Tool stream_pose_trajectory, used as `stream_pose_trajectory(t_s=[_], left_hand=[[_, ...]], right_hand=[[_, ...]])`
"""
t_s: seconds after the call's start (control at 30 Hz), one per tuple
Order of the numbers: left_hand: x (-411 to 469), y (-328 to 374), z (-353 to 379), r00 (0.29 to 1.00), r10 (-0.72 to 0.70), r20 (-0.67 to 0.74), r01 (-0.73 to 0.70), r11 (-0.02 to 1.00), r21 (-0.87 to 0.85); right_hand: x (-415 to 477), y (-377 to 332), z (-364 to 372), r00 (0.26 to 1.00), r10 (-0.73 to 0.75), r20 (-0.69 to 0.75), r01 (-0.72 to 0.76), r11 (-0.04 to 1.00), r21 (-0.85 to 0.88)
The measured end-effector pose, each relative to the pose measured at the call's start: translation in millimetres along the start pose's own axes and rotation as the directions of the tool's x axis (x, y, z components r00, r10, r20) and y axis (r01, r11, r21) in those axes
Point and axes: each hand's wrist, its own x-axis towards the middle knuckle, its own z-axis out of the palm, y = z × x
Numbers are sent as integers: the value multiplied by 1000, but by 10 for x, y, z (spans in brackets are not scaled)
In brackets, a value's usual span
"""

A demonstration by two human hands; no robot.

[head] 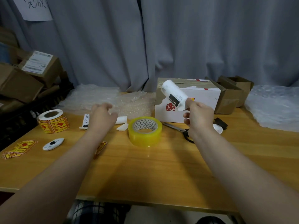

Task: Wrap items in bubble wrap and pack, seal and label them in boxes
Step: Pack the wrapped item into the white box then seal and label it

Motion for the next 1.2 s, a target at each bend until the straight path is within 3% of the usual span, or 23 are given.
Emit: stream_pose_trajectory(t_s=[0.07, 0.17, 0.27, 0.3, 0.37, 0.4, 0.47, 0.53, 0.57, 0.67, 0.73, 0.8, 0.87, 0.9, 0.93, 0.97, 1.0, 1.03, 1.1, 1.2], left_hand=[[-104, 240, -82, 987, 75, -143, -104, 973, -207], [-351, 692, -231, 907, 268, -324, -380, 852, -361], [-550, 1064, -323, 851, 454, -264, -525, 737, -425], [-595, 1155, -311, 872, 461, -165, -481, 747, -459], [-652, 1290, -241, 915, 381, 130, -253, 797, -549], [-667, 1331, -196, 912, 296, 285, -75, 801, -594], [-670, 1375, -132, 850, 151, 505, 266, 704, -658], [-653, 1392, -101, 809, 126, 575, 410, 580, -704], [-660, 1400, -89, 806, 132, 577, 429, 541, -723], [-667, 1439, -52, 867, 102, 488, 362, 543, -758], [-587, 1462, -44, 911, 71, 406, 305, 548, -779], [-441, 1494, -58, 934, 69, 351, 256, 555, -791], [-311, 1569, -90, 918, 150, 368, 231, 551, -802], [-264, 1627, -105, 886, 222, 407, 243, 526, -815], [-208, 1682, -104, 843, 286, 455, 271, 506, -819], [-153, 1743, -99, 795, 337, 504, 307, 494, -813], [-94, 1802, -79, 747, 374, 550, 349, 483, -803], [-34, 1855, -47, 700, 404, 590, 399, 464, -791], [112, 1955, 46, 646, 432, 629, 452, 448, -771], [360, 2095, 179, 672, 400, 624, 441, 460, -770]], right_hand=[[19, 7, -3, 999, -45, 7, 46, 995, -86], [52, 7, 4, 991, -133, 8, 133, 982, -133], [72, 7, 18, 947, -322, -2, 316, 928, -197], [71, 5, 17, 914, -406, 1, 396, 890, -226], [62, 9, 9, 803, -596, 23, 575, 763, -297], [45, 9, 1, 707, -705, 51, 675, 652, -347], [5, 26, -17, 457, -877, 147, 829, 361, -427], [-32, 54, -29, 244, -937, 248, 886, 111, -449], [-52, 62, -30, 175, -939, 296, 892, 24, -451], [-100, 47, -18, 94, -881, 464, 905, -119, -407], [-95, -2, -28, 136, -829, 543, 929, -83, -360], [-29, -71, -36, 290, -779, 556, 938, 115, -328], [75, -192, -23, 555, -687, 469, 829, 502, -244], [152, -284, -25, 720, -549, 424, 650, 747, -137], [248, -383, -24, 833, -323, 450, 357, 934, 10], [384, -452, -35, 818, -104, 566, 16, 987, 157], [517, -510, -66, 719, 21, 695, -243, 944, 223], [627, -553, -98, 622, 52, 782, -375, 896, 239], [785, -629, -119, 547, 0, 837, -404, 876, 264], [1052, -762, -126, 611, -29, 791, -381, 865, 326]])
